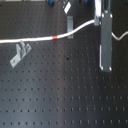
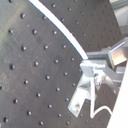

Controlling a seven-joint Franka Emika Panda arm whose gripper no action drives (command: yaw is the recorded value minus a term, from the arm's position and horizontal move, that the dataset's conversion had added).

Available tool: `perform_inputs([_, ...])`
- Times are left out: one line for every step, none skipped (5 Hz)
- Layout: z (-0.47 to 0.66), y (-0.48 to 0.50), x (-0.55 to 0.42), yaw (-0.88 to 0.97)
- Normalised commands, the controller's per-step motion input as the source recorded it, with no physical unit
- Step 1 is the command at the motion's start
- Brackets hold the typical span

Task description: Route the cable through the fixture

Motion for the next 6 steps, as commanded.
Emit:
perform_inputs([0.03,-0.017,-0.002,0.0])
perform_inputs([0.0,-0.064,0.04,-0.54])
perform_inputs([0.0,-0.066,-0.005,0.0])
perform_inputs([-0.05,-0.143,0.002,0.0])
perform_inputs([-0.5,-0.362,-0.002,-0.13])
perform_inputs([-0.34,-0.352,-0.017,-0.15])
